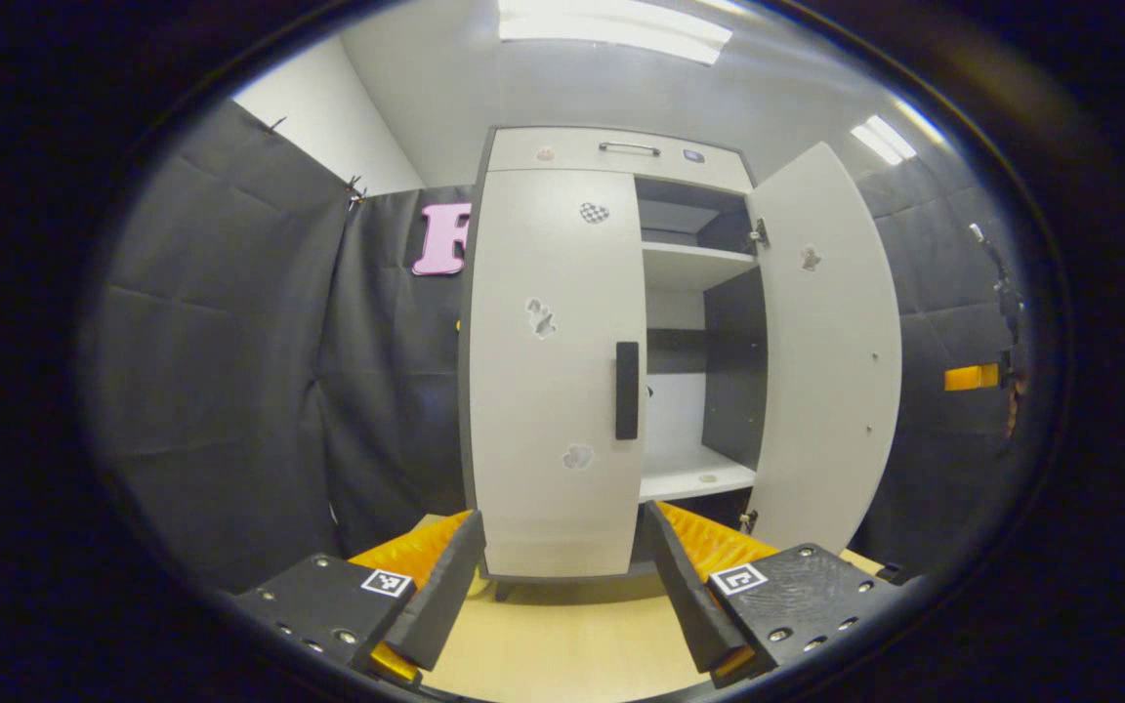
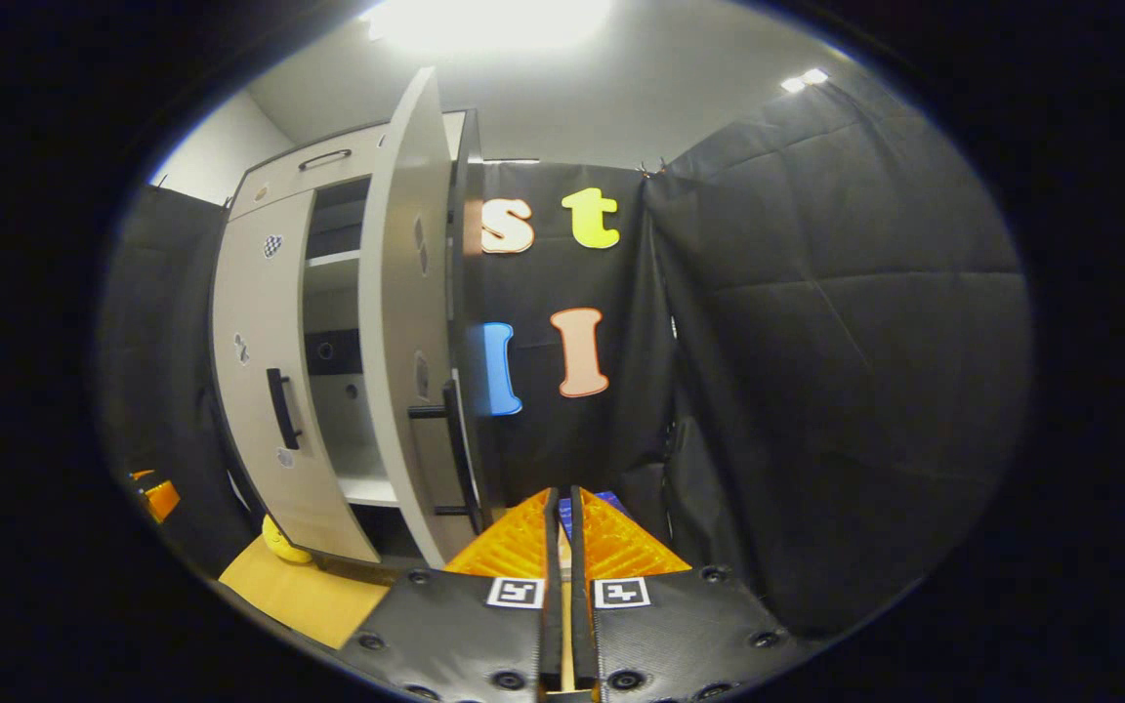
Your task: Open the right door of the double-door shoe cabinet with the right hand, and open the left door with the left hand.
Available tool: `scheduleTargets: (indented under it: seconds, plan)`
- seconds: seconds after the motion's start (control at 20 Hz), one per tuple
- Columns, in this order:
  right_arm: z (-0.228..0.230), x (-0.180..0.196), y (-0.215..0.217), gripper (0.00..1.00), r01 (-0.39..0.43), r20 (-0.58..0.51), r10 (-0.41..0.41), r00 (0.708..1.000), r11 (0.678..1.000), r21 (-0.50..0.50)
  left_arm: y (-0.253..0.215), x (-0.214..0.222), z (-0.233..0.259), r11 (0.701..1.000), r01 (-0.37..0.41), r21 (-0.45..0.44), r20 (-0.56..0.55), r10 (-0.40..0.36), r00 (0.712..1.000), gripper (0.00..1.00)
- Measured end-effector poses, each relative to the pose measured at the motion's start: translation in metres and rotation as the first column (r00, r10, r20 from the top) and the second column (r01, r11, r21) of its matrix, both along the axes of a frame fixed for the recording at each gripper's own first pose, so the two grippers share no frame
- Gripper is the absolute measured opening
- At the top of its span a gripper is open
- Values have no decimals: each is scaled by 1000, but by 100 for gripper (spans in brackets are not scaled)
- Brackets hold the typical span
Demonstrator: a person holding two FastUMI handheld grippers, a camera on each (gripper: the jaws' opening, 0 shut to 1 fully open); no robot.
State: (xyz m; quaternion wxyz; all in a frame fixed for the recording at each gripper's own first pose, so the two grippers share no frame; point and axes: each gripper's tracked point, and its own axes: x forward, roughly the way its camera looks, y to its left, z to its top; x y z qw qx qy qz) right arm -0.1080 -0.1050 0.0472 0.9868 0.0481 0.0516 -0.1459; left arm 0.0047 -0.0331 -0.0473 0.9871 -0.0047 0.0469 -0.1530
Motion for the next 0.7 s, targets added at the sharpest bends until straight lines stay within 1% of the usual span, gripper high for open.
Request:
scheduleTargets:
  seconds: [0.05, 0.1, 0.15, 0.2, 0.3, 0.4, 0.45, 0.55, 0.6, 0.65, 0.7]
  plan:
    - [-4, 3, -6, 31, 7, -15, -7, 1000, 1000, 1, -5, 9, 5, 1000, 5, -9, 10, -5, 1000, 94]
    - [-5, 6, -17, 52, 31, -15, -31, 999, 999, -7, -11, 19, 9, 1000, 9, -18, 19, -9, 1000, 94]
    - [-4, 11, -27, 74, 61, -3, -61, 998, 998, -11, -15, 28, 12, 1000, 10, -25, 26, -9, 1000, 94]
    - [-3, 18, -31, 95, 71, 13, -71, 997, 997, -5, -20, 38, 15, 1000, 9, -30, 31, -8, 999, 94]
    - [2, 36, -42, 92, 76, 46, -77, 996, 997, 21, -33, 57, 21, 1000, 5, -31, 44, -4, 999, 94]
    - [2, 51, -56, 98, 86, 62, -88, 994, 995, 40, -46, 77, 27, 1000, 4, -23, 58, -3, 998, 94]
    - [3, 59, -65, 98, 95, 67, -98, 993, 994, 45, -54, 88, 29, 1000, 2, -20, 63, -1, 998, 94]
    - [6, 75, -83, 96, 109, 81, -112, 990, 993, 43, -66, 110, 33, 1000, -5, -18, 70, 6, 998, 94]
    - [7, 81, -90, 92, 115, 85, -117, 989, 993, 36, -72, 121, 37, 1000, -8, -21, 78, 9, 997, 94]
    - [8, 87, -97, 96, 121, 90, -123, 988, 992, 28, -79, 131, 40, 1000, -7, -25, 85, 9, 996, 94]
    - [9, 93, -104, 96, 125, 94, -127, 987, 992, 19, -87, 140, 41, 1000, -5, -30, 88, 8, 996, 94]
